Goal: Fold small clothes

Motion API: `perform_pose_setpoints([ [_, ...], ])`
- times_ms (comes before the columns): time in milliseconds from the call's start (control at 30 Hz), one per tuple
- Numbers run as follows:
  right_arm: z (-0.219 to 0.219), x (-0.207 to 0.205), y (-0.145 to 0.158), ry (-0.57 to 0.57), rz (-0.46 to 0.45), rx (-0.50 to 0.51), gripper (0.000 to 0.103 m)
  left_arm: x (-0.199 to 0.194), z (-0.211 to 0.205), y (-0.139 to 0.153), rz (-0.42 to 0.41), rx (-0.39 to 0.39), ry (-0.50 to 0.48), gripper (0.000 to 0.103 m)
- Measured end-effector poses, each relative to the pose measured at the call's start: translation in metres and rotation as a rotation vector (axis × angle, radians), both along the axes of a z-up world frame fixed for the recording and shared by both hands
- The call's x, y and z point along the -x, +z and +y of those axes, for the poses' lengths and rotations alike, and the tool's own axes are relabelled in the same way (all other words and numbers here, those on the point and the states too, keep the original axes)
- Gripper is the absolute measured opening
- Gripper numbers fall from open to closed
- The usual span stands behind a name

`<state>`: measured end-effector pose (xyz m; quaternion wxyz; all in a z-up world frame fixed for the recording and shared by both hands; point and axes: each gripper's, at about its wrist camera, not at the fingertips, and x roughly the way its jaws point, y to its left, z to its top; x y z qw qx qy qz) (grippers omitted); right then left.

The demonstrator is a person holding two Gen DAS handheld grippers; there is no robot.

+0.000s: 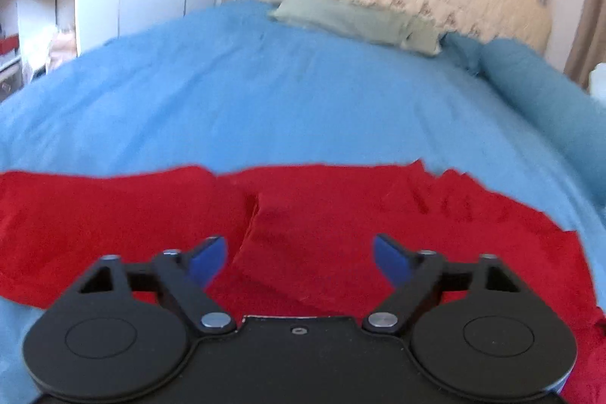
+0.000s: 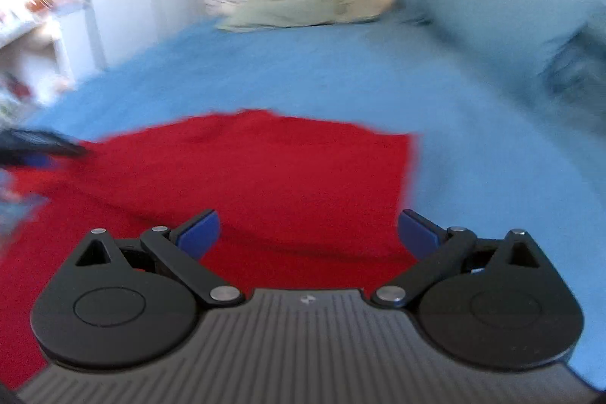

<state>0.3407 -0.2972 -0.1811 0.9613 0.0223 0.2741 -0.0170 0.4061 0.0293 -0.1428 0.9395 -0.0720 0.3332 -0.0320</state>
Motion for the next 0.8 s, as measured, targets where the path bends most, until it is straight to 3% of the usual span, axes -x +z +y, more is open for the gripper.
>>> perform_pose_setpoints([
  [233, -0.010, -0.022, -0.030, -0.036, 0.099, 0.266, 0.103, 0.009, -0.021, -0.007, 0.025, -0.050, -0.072, 0.090],
  [500, -0.012, -0.015, -0.047, 0.006, 0.093, 0.270, 0.103, 0.024, -0.036, -0.027, 0.062, -0.069, -0.116, 0.090],
  [633, -0.009, -0.012, -0.049, 0.031, 0.074, 0.334, 0.103, 0.027, -0.040, -0.033, 0.052, -0.073, -0.132, 0.090],
  [800, -0.009, -0.026, -0.055, -0.080, 0.023, 0.335, 0.103, 0.025, -0.042, -0.038, 0.067, -0.071, -0.117, 0.090],
])
